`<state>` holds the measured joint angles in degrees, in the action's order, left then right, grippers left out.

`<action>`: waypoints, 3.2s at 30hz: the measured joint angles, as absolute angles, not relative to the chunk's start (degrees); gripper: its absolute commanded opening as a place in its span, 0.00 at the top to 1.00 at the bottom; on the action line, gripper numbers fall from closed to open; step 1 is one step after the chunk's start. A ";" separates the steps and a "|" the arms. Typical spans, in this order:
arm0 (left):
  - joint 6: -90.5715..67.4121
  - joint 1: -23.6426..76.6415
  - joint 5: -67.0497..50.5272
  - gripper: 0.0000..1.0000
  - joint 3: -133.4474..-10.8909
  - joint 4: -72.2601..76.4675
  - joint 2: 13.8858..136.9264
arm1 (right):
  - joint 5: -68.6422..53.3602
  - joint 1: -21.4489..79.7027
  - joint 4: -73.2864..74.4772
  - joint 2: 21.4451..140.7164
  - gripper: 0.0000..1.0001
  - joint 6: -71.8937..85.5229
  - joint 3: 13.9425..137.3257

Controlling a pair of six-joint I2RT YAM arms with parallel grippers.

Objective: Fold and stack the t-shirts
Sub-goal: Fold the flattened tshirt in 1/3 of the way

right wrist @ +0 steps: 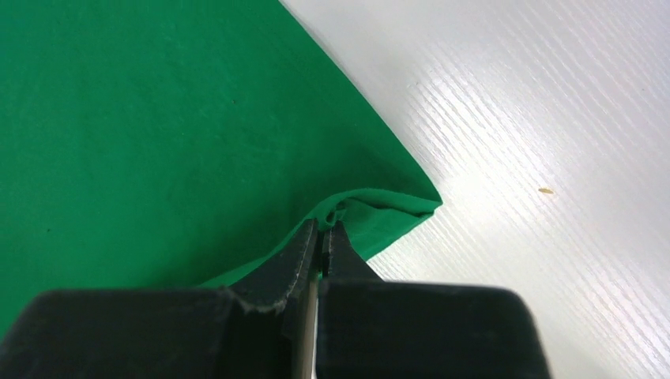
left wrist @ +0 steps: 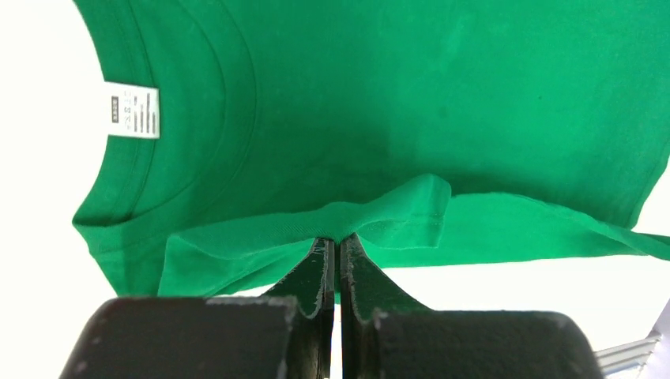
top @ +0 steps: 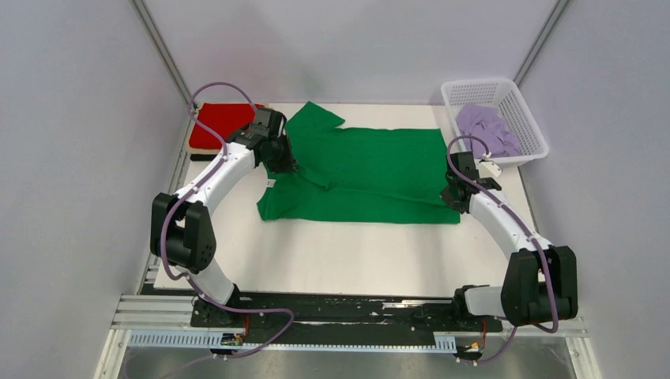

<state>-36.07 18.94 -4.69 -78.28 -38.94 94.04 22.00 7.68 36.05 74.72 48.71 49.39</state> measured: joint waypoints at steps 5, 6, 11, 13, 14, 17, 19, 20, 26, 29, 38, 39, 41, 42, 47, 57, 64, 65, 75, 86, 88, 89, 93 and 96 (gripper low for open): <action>-35.07 18.15 -5.50 0.95 -81.21 -38.83 97.89 | 22.02 7.18 34.57 78.11 0.99 47.59 51.09; -34.94 18.00 -5.56 0.95 -81.69 -38.81 98.83 | 22.02 7.07 34.09 79.07 0.99 47.16 51.46; -34.33 16.62 -5.52 0.86 -85.27 -38.87 104.92 | 22.02 6.13 31.09 85.06 0.96 45.67 53.47; -34.30 15.90 -5.48 0.61 -87.94 -39.05 108.25 | 21.96 5.28 30.26 87.88 0.82 45.32 54.78; -34.30 15.44 -5.52 0.27 -90.02 -39.33 110.45 | 21.89 4.69 29.91 89.52 0.67 45.23 55.77; -34.04 14.00 -6.02 0.02 -97.12 -40.07 117.08 | 21.04 2.83 28.88 93.82 0.35 44.58 59.48; -34.11 13.15 -6.15 0.00 -101.32 -40.99 120.16 | 20.40 2.24 28.27 94.32 0.14 44.40 60.55; -34.17 12.64 -6.17 0.00 -103.83 -41.82 121.54 | 19.99 1.96 28.05 93.93 0.07 44.42 60.82; -34.15 11.75 -7.99 0.00 -104.90 -40.64 119.00 | 15.86 2.26 27.14 86.02 0.00 43.75 57.87; -34.15 12.14 -10.24 0.00 -95.70 -37.56 112.55 | 13.52 3.53 26.72 80.47 0.00 43.09 54.30; -35.97 17.15 -16.91 0.00 -75.66 -27.77 104.38 | 2.39 7.73 22.35 75.33 0.00 41.15 45.78; -36.38 17.76 -17.80 0.00 -75.35 -26.70 105.16 | 1.32 7.79 21.91 75.33 0.00 40.95 45.47; -37.04 18.72 -18.90 0.00 -75.44 -24.16 107.07 | -0.14 7.86 20.73 75.35 0.00 40.69 45.15; -37.26 19.11 -19.25 0.00 -75.66 -23.18 108.22 | -0.75 7.86 19.92 75.35 0.00 40.53 44.97; -38.72 19.75 -20.21 0.00 -79.72 -19.90 115.11 | -1.72 7.86 17.63 75.35 0.00 39.92 44.29; -38.54 19.75 -20.45 0.00 -97.08 -20.25 126.45 | -1.89 7.86 16.71 75.88 0.00 38.81 43.29; -35.20 19.73 -20.45 0.00 -107.31 -24.36 132.09 | -1.96 7.86 16.60 76.75 0.00 38.39 43.29; -34.59 19.73 -20.80 0.00 -108.75 -24.84 133.10 | -2.00 7.86 16.53 76.75 0.00 38.19 43.29; -29.43 20.32 -17.67 0.00 -106.39 -28.71 128.97 | 2.37 15.97 15.40 80.38 0.00 32.84 47.00; -31.86 21.41 -10.17 0.00 -74.00 -20.58 99.74 | 5.56 20.99 14.50 96.36 0.00 29.65 54.76; -32.56 21.41 -9.93 0.00 -70.00 -19.81 101.03 | 6.42 21.32 14.87 97.14 0.00 29.26 55.18; -32.82 21.41 -9.85 0.00 -68.42 -19.86 102.13 | 6.48 21.50 14.94 97.14 0.00 29.28 55.33; -33.80 21.28 -8.75 0.00 -66.00 -18.59 104.09 | 7.55 22.04 14.92 97.17 0.00 29.45 54.76; -34.85 21.32 -7.27 0.00 -64.23 -16.82 103.61 | 8.49 22.61 13.65 95.74 0.00 30.06 52.60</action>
